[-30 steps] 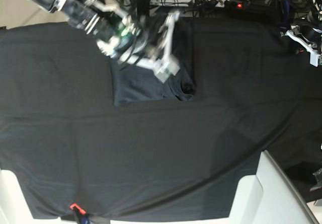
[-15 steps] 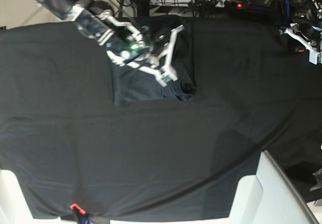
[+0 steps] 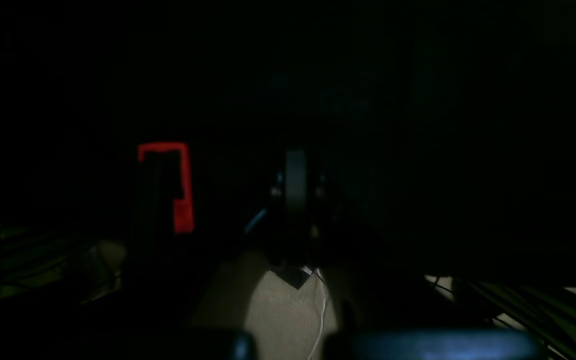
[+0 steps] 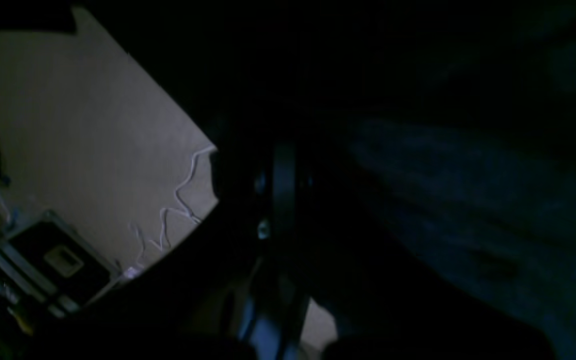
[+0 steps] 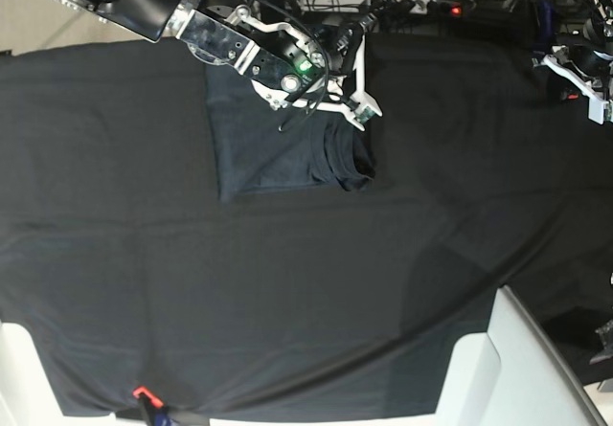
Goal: Fold the T-shirt properly
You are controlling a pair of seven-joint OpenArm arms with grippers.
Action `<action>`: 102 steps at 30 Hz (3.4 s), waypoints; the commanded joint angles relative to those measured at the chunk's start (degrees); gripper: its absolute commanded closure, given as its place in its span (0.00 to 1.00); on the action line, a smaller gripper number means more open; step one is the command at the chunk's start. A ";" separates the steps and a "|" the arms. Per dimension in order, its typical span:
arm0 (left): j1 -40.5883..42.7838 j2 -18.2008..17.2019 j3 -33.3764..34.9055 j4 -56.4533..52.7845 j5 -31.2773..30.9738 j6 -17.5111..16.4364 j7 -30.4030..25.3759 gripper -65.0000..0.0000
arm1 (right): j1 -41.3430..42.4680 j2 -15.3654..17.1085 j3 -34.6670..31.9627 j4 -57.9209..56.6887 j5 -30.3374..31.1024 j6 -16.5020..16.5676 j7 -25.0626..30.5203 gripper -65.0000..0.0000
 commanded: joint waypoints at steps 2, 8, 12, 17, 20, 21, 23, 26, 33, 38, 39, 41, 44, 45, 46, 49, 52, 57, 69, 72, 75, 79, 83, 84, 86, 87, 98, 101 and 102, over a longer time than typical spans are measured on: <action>0.15 -1.24 3.29 1.03 -0.75 -0.52 -0.82 1.00 | 0.83 0.73 0.37 5.01 0.36 0.20 0.33 1.00; 0.15 -0.71 13.04 2.79 -2.69 -0.52 -0.55 1.00 | -3.21 4.42 11.01 17.67 0.44 -1.12 0.51 1.00; 0.85 -1.24 21.22 7.18 -13.50 -0.52 -0.20 1.00 | -7.87 6.36 24.72 22.94 0.44 -1.73 0.68 1.00; -0.11 -2.73 25.53 6.83 -27.74 -0.52 4.72 0.74 | -10.33 10.49 32.90 23.29 0.62 -1.56 3.15 1.00; -0.82 -1.59 27.81 3.84 -30.73 -0.52 4.72 0.22 | -11.65 13.21 32.99 23.29 0.62 -1.56 5.08 1.00; -1.78 -0.98 28.87 2.79 -30.99 -0.52 4.72 0.07 | -12.18 13.65 32.99 23.20 0.62 -1.56 5.61 1.00; -3.10 0.08 31.77 -0.20 -30.99 -0.52 4.72 0.00 | -12.79 14.27 32.99 22.32 0.53 -1.56 6.49 1.00; -5.30 1.57 35.73 -4.77 -29.76 -0.52 4.54 0.00 | -13.06 14.18 32.81 20.21 0.53 -1.56 7.19 1.00; -7.94 7.81 36.96 -9.87 -21.41 -0.52 4.37 0.00 | -13.32 14.18 32.55 18.46 0.53 -1.56 7.98 1.00; -9.26 12.03 37.04 -11.89 -15.17 -0.52 4.28 0.00 | -13.32 14.18 32.99 18.46 0.53 -1.56 7.98 1.00; -9.34 12.30 36.96 -12.69 -14.64 -0.52 4.28 0.00 | -13.32 14.18 32.99 18.46 0.53 -1.56 7.98 1.00; -10.14 12.47 36.87 -14.36 -14.47 -0.52 4.28 0.00 | -13.50 14.27 32.99 18.37 0.53 -1.56 7.98 1.00; -10.66 12.56 36.69 -16.91 -14.64 -0.52 4.28 0.24 | -14.20 14.27 35.18 18.37 0.44 -1.56 7.98 1.00; -11.19 12.56 36.87 -17.52 -14.64 -0.52 4.28 0.36 | -14.64 14.27 36.33 18.37 0.44 -1.56 8.07 1.00; -11.63 12.56 37.13 -18.14 -14.64 -0.52 4.28 0.48 | -15.08 14.18 37.56 18.37 0.44 -1.56 8.33 1.00; -12.68 12.65 37.22 -19.98 -14.64 -0.52 4.46 0.90 | -17.01 14.18 42.92 18.46 0.62 -1.56 11.67 1.00; -13.92 12.47 37.31 -19.45 -14.47 -0.52 5.77 1.00 | -19.03 14.09 49.51 18.37 0.62 -1.56 13.69 1.00; -15.59 10.19 37.40 -15.23 -13.67 -0.52 10.79 1.00 | -19.74 14.09 56.28 16.17 0.62 -1.47 14.05 1.00; -28.07 -3.00 68.52 -5.74 1.62 -0.52 14.65 1.00 | -20.44 12.16 57.34 9.49 0.71 -1.47 14.40 1.00; -32.64 -3.88 76.34 -5.74 10.68 -0.52 14.48 1.00 | -20.62 11.72 57.34 9.58 0.71 -1.47 14.40 1.00; -36.51 -3.53 81.70 -5.74 19.56 -0.52 14.13 1.00 | -20.79 9.87 58.04 9.58 0.71 -1.47 14.40 1.00; -40.64 -3.53 88.82 -6.27 25.36 -0.52 6.13 1.00 | -21.50 7.06 61.29 9.58 0.71 -1.47 14.31 1.00; -43.63 -2.56 94.45 -7.59 28.00 -0.52 -0.29 1.00 | -22.73 5.83 63.05 9.67 0.71 -1.56 14.31 1.00; -44.16 -2.30 95.51 -8.29 28.61 -0.52 -2.05 1.00 | -22.90 5.65 63.93 9.58 0.71 -1.56 14.31 1.00; -45.12 -1.86 97.53 -9.43 30.19 -0.52 -5.48 1.00 | -24.13 4.69 65.51 9.58 0.62 -1.56 14.31 1.00; -45.74 -1.50 98.76 -9.78 31.07 -0.52 -6.97 1.00 | -24.49 4.33 66.39 9.58 0.62 -1.56 14.31 1.00; -50.84 2.63 109.13 -11.10 32.92 -0.52 -13.04 1.00 | -27.30 3.54 68.85 9.67 0.62 -1.73 14.40 1.00; -51.81 4.03 111.07 -11.10 33.18 -0.52 -13.30 1.00 | -28.00 2.40 68.94 9.93 0.44 -1.73 14.49 1.00; -51.98 4.56 111.68 -11.19 33.09 -0.52 -12.77 1.00 | -28.00 2.22 68.94 10.02 0.44 -1.73 14.84 1.00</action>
